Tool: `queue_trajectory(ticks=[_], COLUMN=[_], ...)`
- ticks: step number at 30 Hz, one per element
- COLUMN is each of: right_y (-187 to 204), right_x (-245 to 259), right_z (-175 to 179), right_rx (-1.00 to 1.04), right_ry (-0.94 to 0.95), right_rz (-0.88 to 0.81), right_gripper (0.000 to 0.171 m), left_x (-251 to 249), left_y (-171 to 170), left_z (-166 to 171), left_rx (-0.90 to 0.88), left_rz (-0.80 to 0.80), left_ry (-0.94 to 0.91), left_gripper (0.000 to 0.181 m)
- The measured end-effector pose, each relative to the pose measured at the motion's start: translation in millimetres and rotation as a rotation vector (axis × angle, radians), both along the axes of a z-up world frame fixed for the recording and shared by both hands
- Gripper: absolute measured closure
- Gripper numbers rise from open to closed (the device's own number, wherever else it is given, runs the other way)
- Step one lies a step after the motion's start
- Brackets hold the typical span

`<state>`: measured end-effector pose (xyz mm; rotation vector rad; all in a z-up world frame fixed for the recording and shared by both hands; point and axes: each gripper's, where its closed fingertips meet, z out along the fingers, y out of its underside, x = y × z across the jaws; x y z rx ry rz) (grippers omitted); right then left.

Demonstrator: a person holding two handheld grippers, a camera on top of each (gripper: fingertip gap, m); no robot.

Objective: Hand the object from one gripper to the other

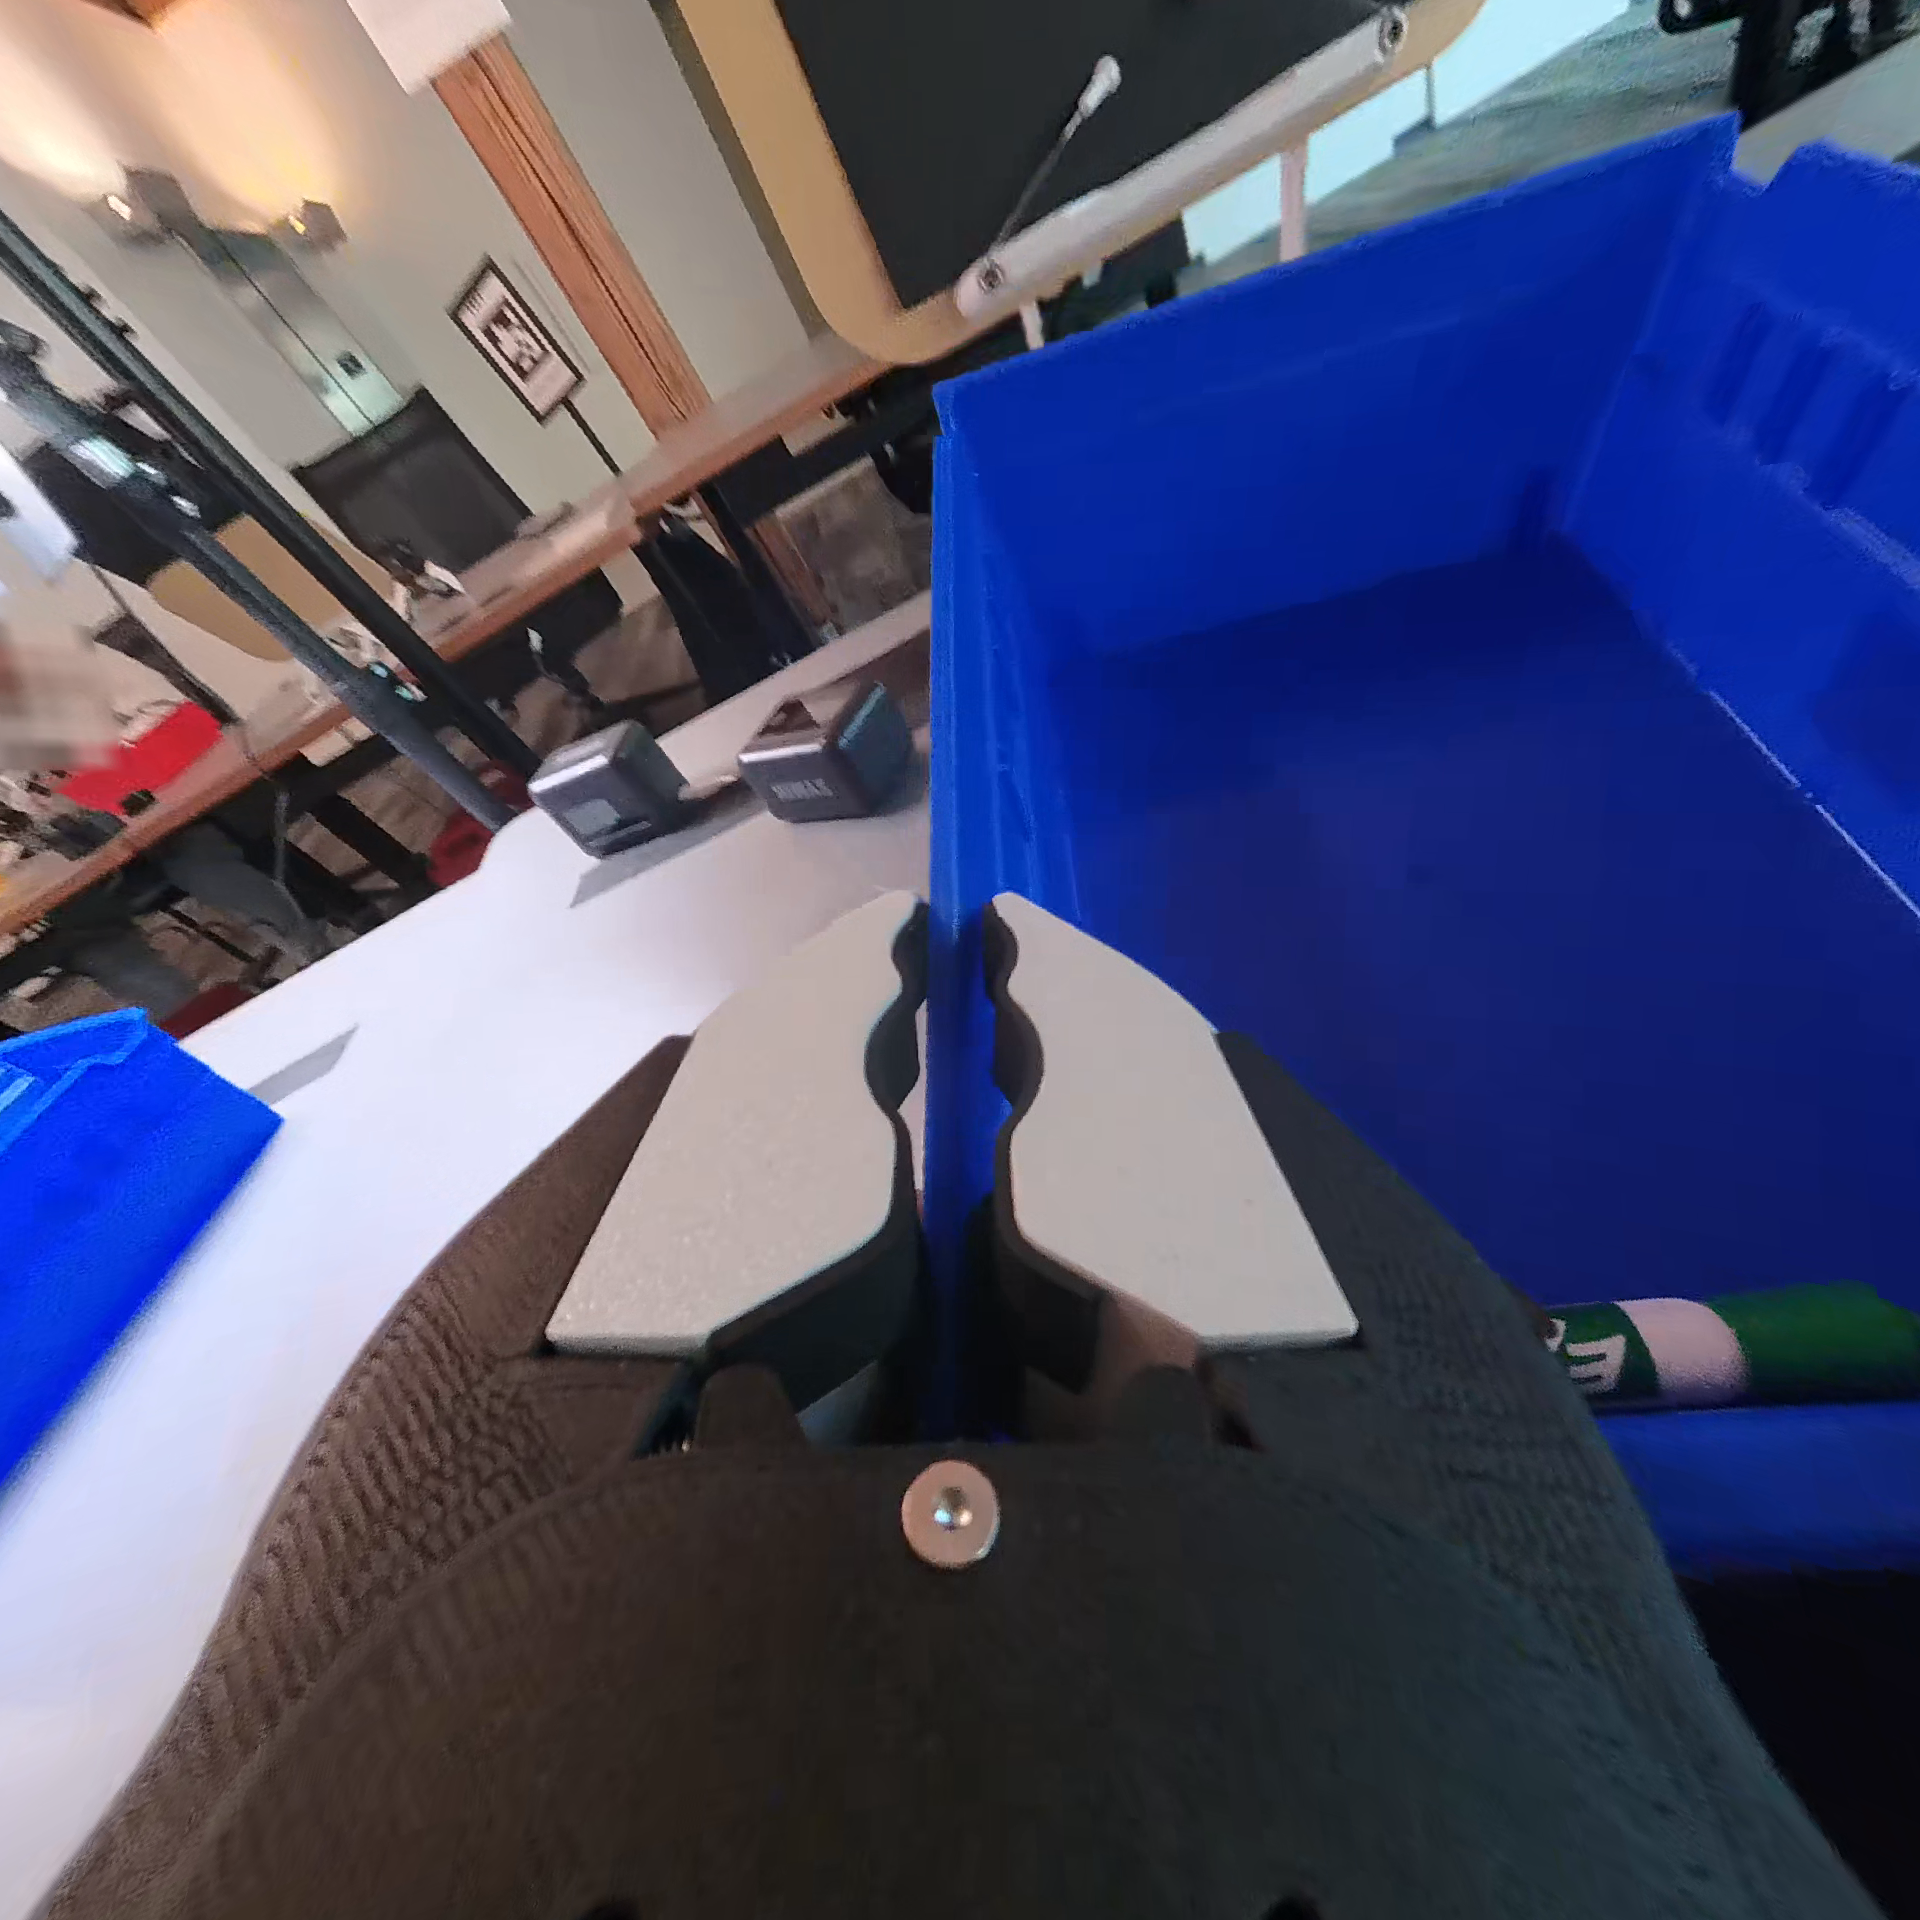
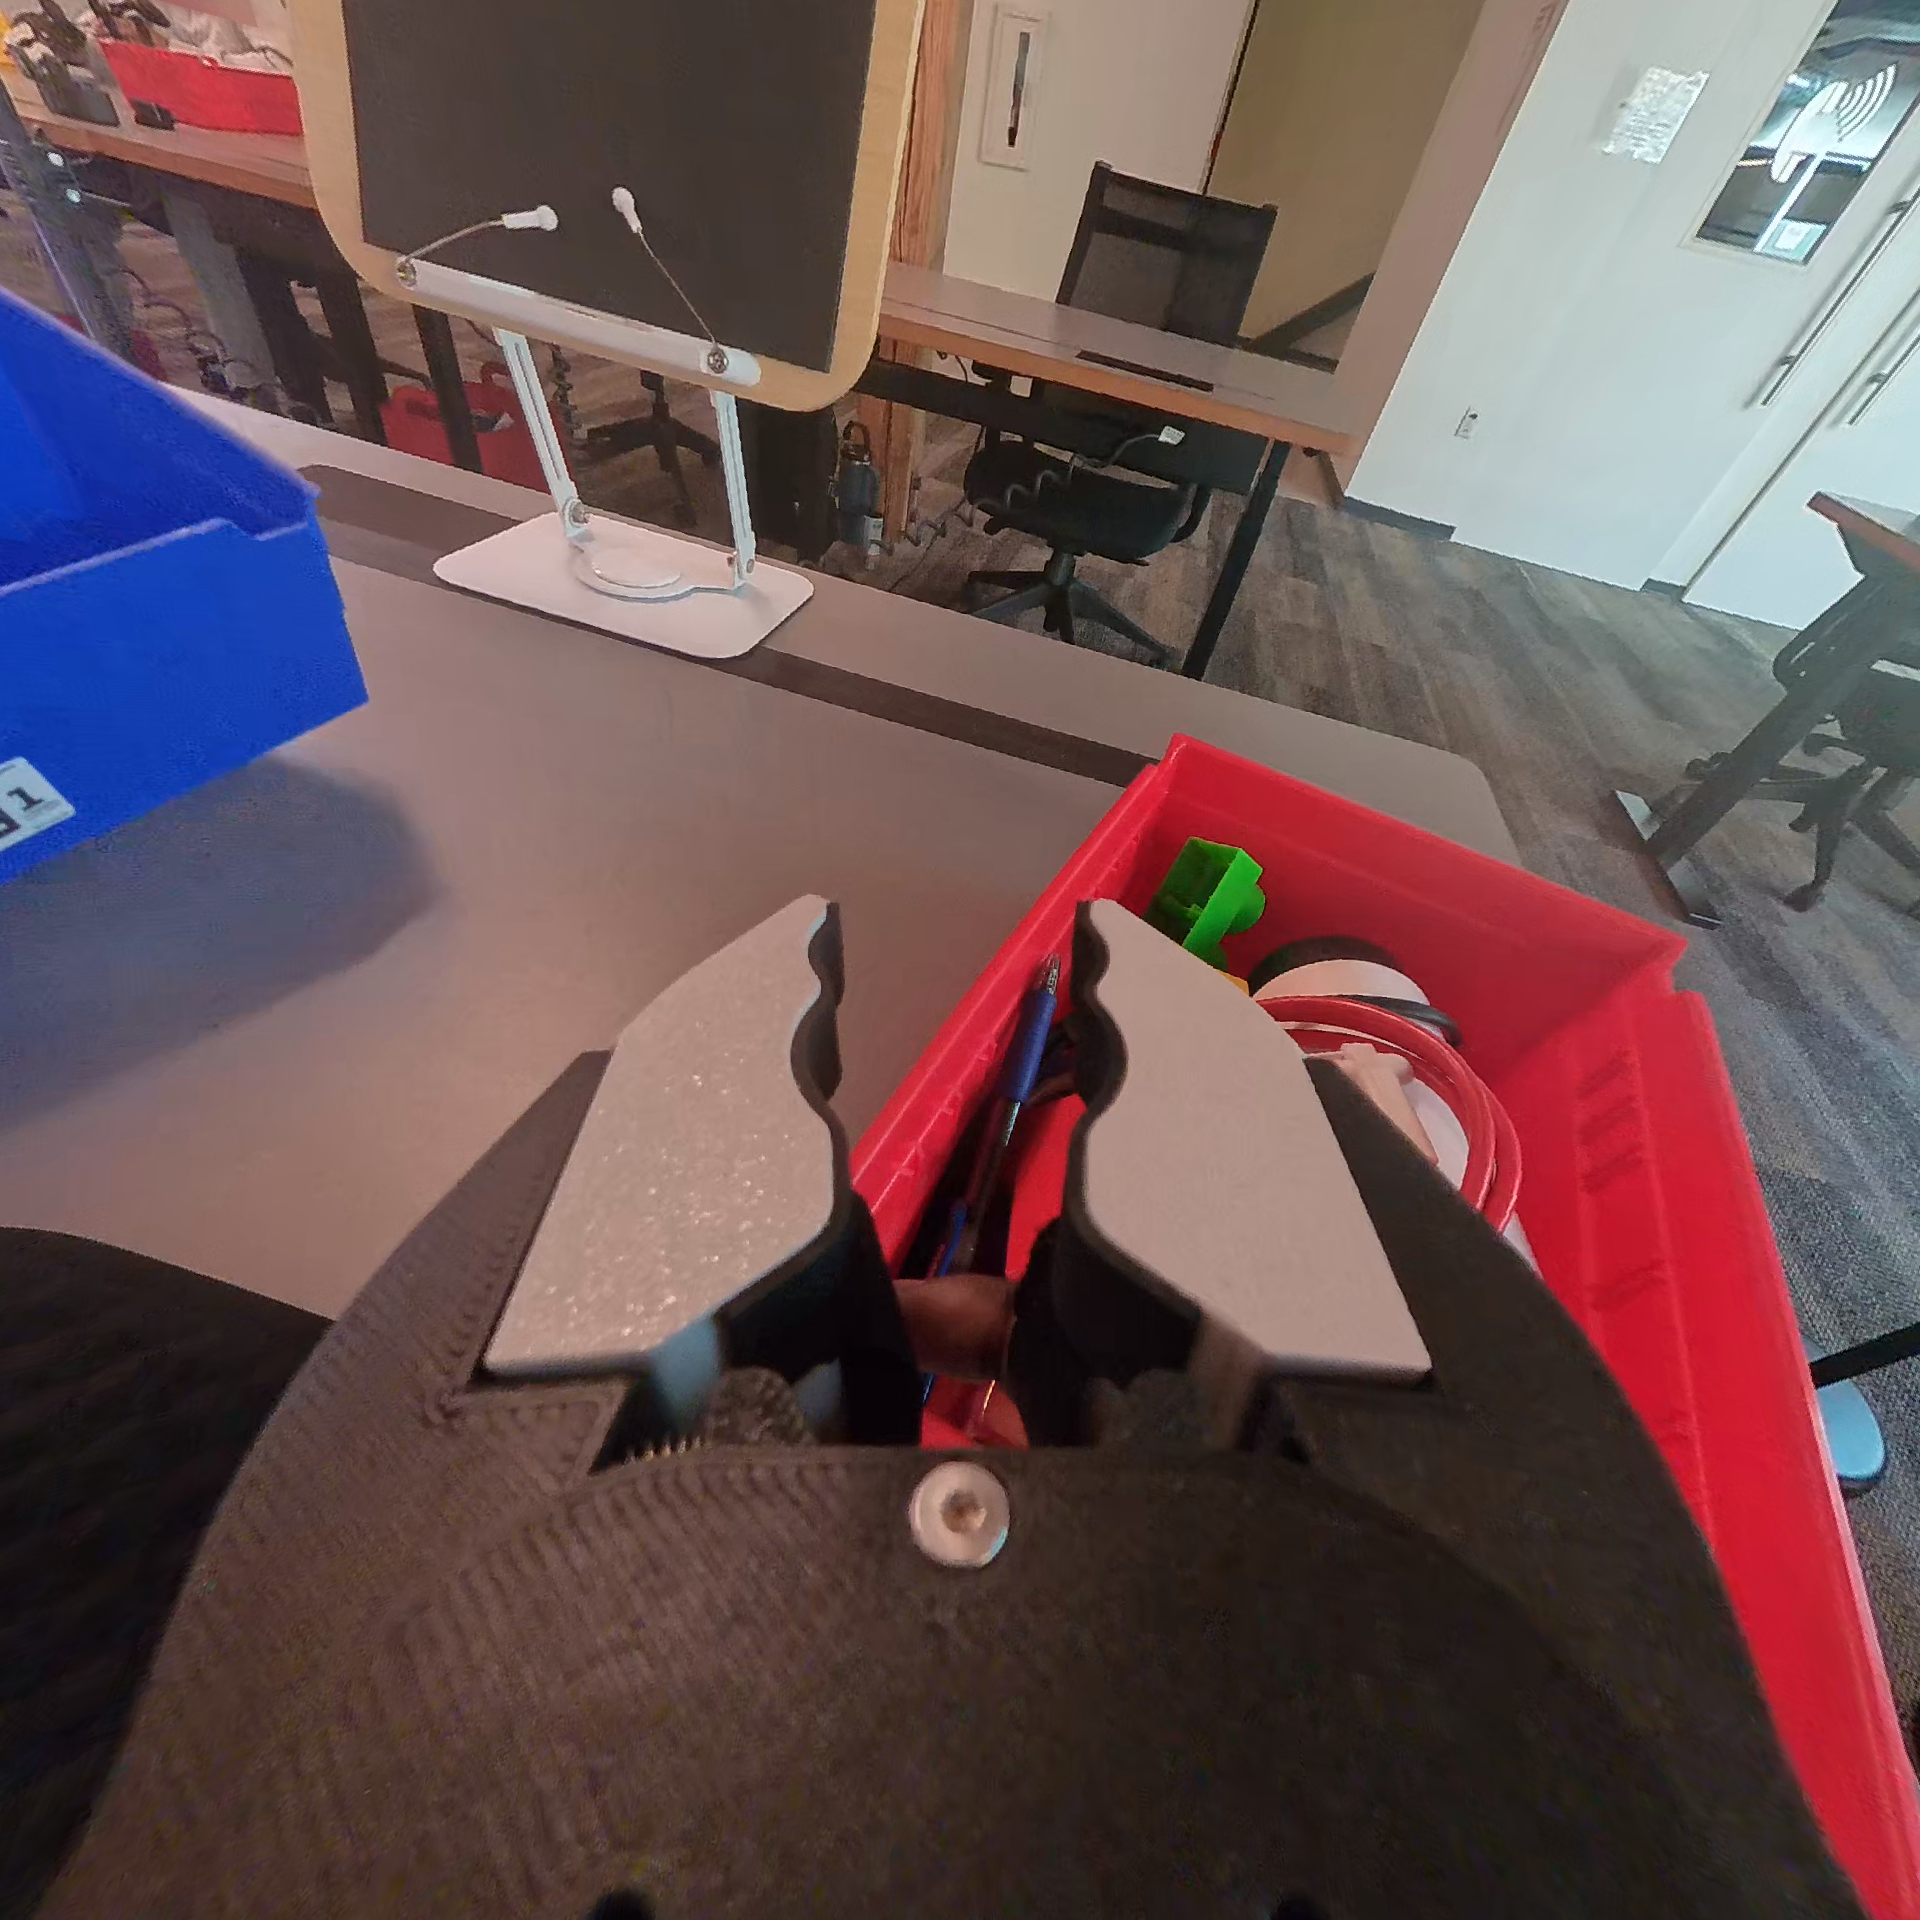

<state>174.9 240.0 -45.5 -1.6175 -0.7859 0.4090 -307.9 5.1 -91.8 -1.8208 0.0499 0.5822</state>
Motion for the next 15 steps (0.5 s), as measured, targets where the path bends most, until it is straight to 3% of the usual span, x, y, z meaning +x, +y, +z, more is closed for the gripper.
queue_trajectory(ticks=[9, 12, 15], right_y=[0.1, -0.5, -1.7], right_x=[2.8, 2.9, 2.1], right_z=[0.2, -0.6, -1.3], right_rx=[0.0, -0.002, 0.007], right_ry=[0.0, -0.004, -0.019], right_rz=[-0.001, 0.002, 0.009], right_gripper=[0.129, 0.129, 0.128], left_x=[6.1, 8.1, 27.5], left_y=[-0.6, -12.5, -28.9], left_z=[-24.3, -17.5, 12.9], left_rx=[-0.129, -0.205, -0.221], left_rz=[-0.05, -0.065, -0.106], left_ry=[-0.072, 0.107, 0.244], left_gripper=[0.166, 0.142, 0.134])
